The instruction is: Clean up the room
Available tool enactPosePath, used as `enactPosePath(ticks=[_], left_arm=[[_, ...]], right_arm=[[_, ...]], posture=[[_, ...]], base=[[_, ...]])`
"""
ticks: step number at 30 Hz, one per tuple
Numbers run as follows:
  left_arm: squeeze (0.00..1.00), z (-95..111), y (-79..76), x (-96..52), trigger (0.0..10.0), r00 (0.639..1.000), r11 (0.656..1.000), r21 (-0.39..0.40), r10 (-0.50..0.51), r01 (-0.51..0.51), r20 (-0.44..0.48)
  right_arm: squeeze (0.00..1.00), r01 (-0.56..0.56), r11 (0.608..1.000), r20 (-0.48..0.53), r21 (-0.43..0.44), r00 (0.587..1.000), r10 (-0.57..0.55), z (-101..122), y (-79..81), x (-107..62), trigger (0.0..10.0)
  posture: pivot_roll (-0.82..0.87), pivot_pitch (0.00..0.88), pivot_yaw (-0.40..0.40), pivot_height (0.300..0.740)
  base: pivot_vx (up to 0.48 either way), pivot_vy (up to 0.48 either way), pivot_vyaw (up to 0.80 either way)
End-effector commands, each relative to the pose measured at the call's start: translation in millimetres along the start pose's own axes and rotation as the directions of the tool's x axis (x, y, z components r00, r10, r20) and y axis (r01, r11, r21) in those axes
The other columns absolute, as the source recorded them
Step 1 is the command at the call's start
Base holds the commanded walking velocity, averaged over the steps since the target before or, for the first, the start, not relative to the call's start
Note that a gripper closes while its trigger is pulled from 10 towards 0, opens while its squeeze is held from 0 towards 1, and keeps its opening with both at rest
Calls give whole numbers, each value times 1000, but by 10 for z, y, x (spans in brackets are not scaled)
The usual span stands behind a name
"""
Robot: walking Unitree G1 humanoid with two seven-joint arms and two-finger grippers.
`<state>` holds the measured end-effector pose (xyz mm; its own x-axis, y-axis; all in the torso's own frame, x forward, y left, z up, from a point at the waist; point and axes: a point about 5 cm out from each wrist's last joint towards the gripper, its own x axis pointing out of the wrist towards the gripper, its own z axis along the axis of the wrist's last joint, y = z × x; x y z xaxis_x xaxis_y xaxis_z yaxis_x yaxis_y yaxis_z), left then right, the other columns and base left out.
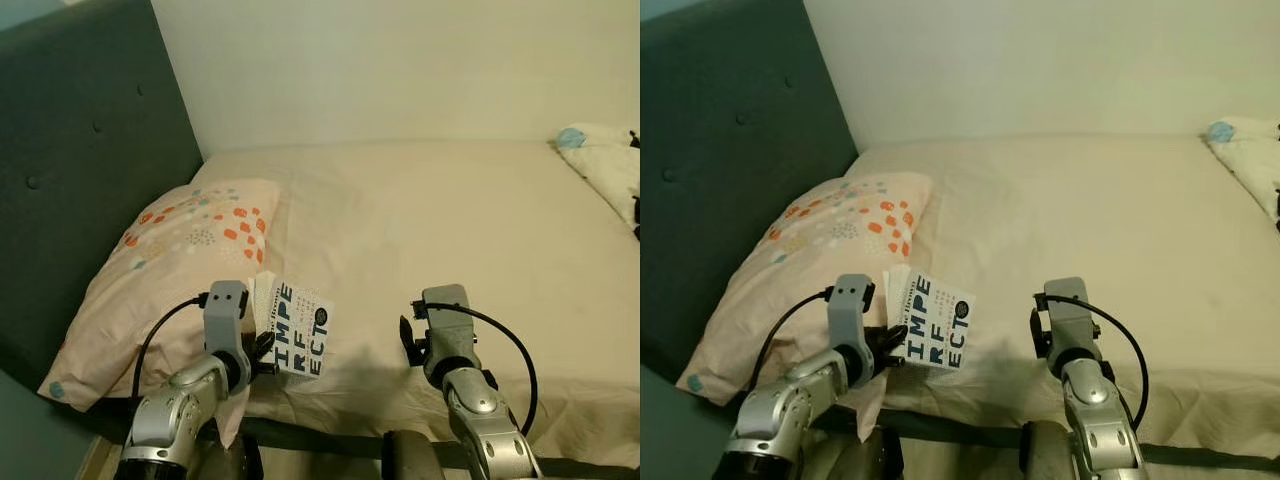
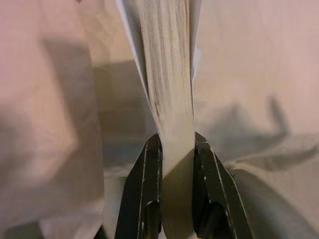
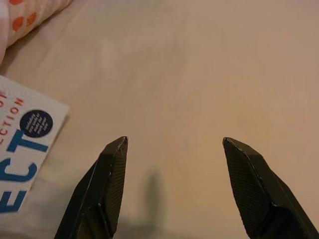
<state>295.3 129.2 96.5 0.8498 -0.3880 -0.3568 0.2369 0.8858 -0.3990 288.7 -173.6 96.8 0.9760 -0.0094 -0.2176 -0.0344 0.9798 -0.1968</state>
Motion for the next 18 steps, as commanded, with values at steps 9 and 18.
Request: enactPosePath(ticks=[9,18], left_arm=[[0,289,-8,-53,10000,979,860,-485,-69,156,192],[0,11,-12,-134,10000,980,633,-749,-159,196,123]], right_arm=[[0,-97,995,49,22,994,96,299,53,41,10000],[0,-157,987,-1,29,988,158,279,70,18,10000]], posture=[[-63,244,28,603],[-64,255,13,603]], base=[[0,0,0],[0,0,0]])
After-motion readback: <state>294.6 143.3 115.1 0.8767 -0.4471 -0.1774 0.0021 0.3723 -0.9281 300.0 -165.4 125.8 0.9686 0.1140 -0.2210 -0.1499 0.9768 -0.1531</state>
